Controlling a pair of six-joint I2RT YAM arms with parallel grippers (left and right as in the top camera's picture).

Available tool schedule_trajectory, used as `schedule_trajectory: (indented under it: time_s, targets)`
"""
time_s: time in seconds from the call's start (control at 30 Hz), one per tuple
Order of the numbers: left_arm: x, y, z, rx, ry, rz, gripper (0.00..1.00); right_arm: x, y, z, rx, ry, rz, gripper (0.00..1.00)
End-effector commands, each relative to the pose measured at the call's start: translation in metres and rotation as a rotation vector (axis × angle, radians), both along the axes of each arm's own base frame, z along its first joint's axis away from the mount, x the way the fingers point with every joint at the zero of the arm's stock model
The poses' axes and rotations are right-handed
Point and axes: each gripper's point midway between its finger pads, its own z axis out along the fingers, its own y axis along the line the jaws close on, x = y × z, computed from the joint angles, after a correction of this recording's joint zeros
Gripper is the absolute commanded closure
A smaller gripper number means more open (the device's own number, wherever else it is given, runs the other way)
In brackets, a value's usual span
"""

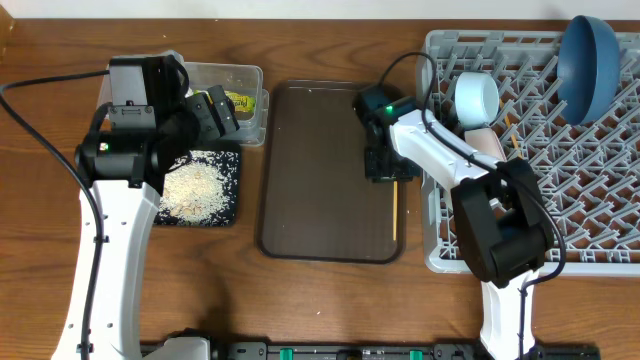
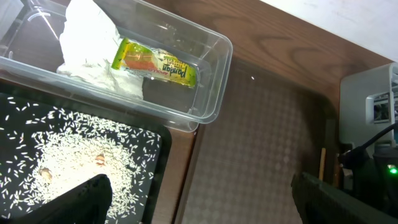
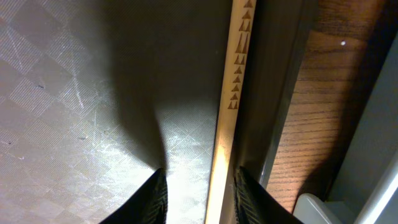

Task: Sort waste into correct bins and load items into the dishwasher rack
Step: 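Grasp the second chopstick and lift it toward the rack, then stand the second chopstick in the rack beside the first and release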

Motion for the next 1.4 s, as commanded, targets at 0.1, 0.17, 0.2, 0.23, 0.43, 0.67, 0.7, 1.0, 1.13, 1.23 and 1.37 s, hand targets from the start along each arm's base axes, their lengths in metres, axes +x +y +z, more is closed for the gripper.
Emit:
schedule_trajectory:
  time_s: [0.1,0.17,0.2,0.23,0.43,0.67,0.7,1.0,1.13,1.23,1.37]
  targets:
    - [0.001,0.002,-0.001,0.005,0.003,0.006,0.05,-0.008,-0.001,-0.017,0.025,0.069,0.007,0.72]
    - [0.001,0.002,-0.001,0.006,0.003,0.006,0.05,-0.01,0.0,-0.022,0.038,0.092,0.017,0.75]
    - [0.001,0.002,-0.001,0.005,0.003,0.006,0.05,-0.01,0.0,-0.023,0.048,0.1,0.023,0.77]
    - [0.001,0.002,-0.001,0.005,0.003,0.006,0.05,-0.011,-0.001,-0.023,0.056,0.105,0.025,0.78]
    - [0.001,0.002,-0.001,0.006,0.003,0.006,0.05,-0.014,0.001,-0.022,0.078,0.126,0.055,0.99]
    - [0.001,0.002,-0.001,0.005,0.003,0.006,0.05,-0.002,0.011,0.0,0.112,0.088,0.093,0.99]
    - [0.001,0.002,-0.001,0.005,0.003,0.006,0.05,0.006,0.016,0.014,0.133,0.06,0.116,0.99]
    - [0.001,0.002,-0.001,0.005,0.003,0.006,0.05,0.058,0.011,0.177,0.207,-0.28,0.254,0.99]
    - [0.001,0.002,-0.001,0.005,0.003,0.006,0.05,0.067,-0.057,0.237,0.055,-0.411,0.186,0.99]
    - [0.001,0.002,-0.001,0.005,0.003,0.006,0.05,0.061,-0.117,0.259,-0.058,-0.433,0.155,0.99]
    - [0.001,0.002,-0.001,0.005,0.003,0.006,0.05,0.049,-0.186,0.255,-0.162,-0.346,0.152,0.99]
